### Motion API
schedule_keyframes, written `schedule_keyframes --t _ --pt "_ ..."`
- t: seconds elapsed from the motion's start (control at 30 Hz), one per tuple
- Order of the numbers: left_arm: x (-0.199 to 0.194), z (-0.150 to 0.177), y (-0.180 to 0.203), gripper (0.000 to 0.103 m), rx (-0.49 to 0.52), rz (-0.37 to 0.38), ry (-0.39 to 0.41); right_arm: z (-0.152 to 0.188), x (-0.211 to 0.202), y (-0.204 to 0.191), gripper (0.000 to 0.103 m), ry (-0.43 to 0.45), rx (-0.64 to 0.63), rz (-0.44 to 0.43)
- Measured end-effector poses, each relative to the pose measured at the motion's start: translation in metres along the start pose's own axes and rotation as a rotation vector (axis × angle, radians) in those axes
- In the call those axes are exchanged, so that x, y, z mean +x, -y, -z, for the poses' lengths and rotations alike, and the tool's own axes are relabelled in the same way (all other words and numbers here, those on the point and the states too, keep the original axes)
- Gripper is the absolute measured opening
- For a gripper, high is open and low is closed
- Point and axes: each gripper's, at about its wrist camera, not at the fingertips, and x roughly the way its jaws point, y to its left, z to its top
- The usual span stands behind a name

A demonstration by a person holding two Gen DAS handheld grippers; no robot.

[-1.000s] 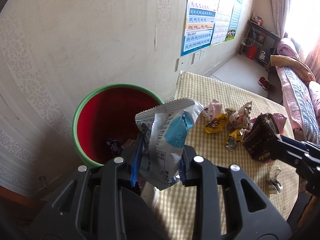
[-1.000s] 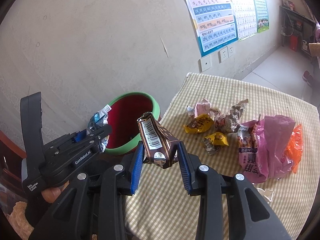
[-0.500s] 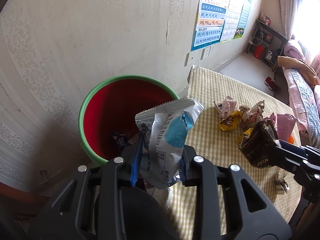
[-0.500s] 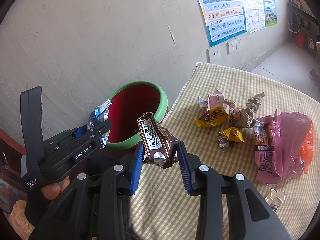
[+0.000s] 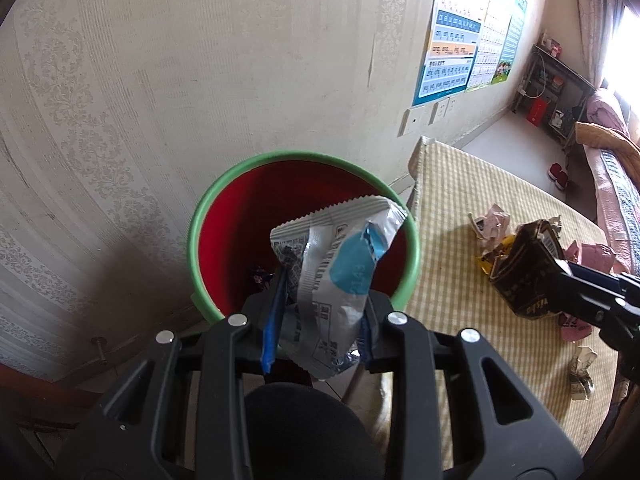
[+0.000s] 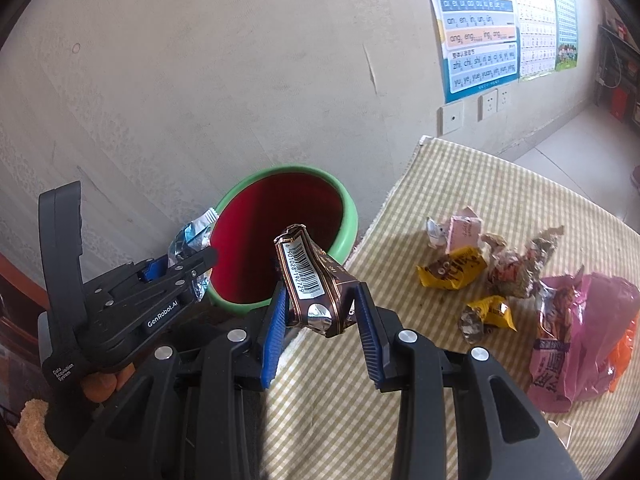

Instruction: Collect trash

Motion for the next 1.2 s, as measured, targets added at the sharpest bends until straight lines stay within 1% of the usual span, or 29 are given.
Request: schedule_keyframes --t 0.1,0.2,0.3,0.53,0.77,0.9,1.1,1.13,1.17,1.2 --pt "0.005 -0.005 -0.008 0.030 -0.004 -0.019 0.000 -0.007 0.009 -0.004 0.034 -0.012 -0.028 0.006" --pt "0.011 -0.009 -0.017 0.030 -0.011 -0.031 -0.001 -0.015 0.015 -0.004 0.034 -0.015 -0.031 -0.001" --pt "0.018 -0.012 -0.024 0.030 -0.027 -0.034 -0.012 -0.022 0.021 -0.004 0.034 -0.017 -0.030 -0.010" --pt "0.037 -0.018 -0.032 0.030 -0.046 -0.028 -0.040 -0.035 0.044 -0.009 0.034 -0.054 -0.013 -0.040" --pt "0.055 -0.026 -0.038 0.030 -0.063 -0.025 -0.066 -0.049 0.069 -0.019 0.034 -0.072 -0.010 -0.040" --pt "0.064 -0.032 -0.042 0.030 -0.072 -0.028 -0.076 -0.056 0.079 -0.023 0.034 -0.075 0.000 -0.041" --pt "0.071 -0.034 -0.049 0.030 -0.094 -0.040 -0.078 -0.065 0.085 -0.030 0.036 -0.057 -0.009 -0.044" --pt "0.071 -0.034 -0.050 0.032 -0.103 -0.043 -0.073 -0.066 0.085 -0.031 0.036 -0.044 -0.008 -0.045" --pt "0.071 -0.034 -0.052 0.043 -0.115 -0.042 -0.072 -0.067 0.084 -0.032 0.045 -0.034 -0.009 -0.045" --pt "0.070 -0.033 -0.053 0.048 -0.119 -0.040 -0.071 -0.067 0.081 -0.032 0.049 -0.024 -0.009 -0.048"
